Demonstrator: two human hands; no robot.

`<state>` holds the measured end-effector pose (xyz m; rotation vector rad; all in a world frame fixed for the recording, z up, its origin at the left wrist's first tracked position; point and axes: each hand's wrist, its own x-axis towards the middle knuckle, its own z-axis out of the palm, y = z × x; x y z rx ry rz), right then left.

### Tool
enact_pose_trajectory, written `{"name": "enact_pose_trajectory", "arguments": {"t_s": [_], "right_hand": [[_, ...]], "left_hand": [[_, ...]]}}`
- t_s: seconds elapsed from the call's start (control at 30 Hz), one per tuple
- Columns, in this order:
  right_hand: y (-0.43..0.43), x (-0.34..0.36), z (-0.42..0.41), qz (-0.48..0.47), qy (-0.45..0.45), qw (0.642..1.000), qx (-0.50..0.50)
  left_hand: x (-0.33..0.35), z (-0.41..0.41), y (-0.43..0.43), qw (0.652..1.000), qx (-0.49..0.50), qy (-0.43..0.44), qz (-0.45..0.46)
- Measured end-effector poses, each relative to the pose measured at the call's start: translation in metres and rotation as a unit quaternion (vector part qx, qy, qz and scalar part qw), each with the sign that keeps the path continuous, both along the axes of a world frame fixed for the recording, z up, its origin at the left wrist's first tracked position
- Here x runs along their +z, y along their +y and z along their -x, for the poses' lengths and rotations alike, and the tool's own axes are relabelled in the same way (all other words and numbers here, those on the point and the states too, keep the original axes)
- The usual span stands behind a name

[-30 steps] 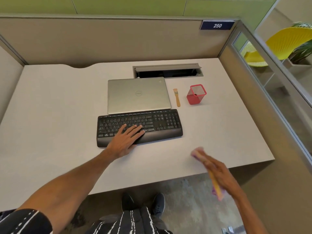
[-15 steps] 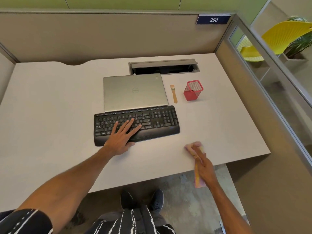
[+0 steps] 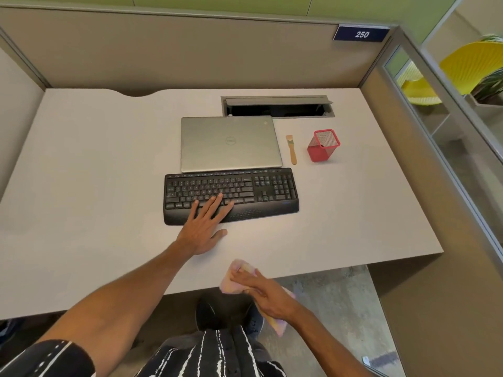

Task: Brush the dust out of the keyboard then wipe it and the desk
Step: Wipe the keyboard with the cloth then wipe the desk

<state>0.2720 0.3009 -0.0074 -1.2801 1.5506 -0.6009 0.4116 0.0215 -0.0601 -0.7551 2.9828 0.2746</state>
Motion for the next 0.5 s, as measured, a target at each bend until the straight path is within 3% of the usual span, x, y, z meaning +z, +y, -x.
{"name": "enact_pose_trajectory", "arguments": {"t_s": [0.2, 0.5], "right_hand": [[-0.010, 0.002, -0.018, -0.078, 0.009, 0.995, 0.068], [-0.006, 0.038, -0.002, -0.075, -0.007, 0.997, -0.035]], "left_hand": [[-0.003, -0.011, 0.008, 1.000, -0.001, 0.009, 0.028], [0.004, -0.010, 0.012, 0.999, -0.017, 0.047, 0.006]]}}
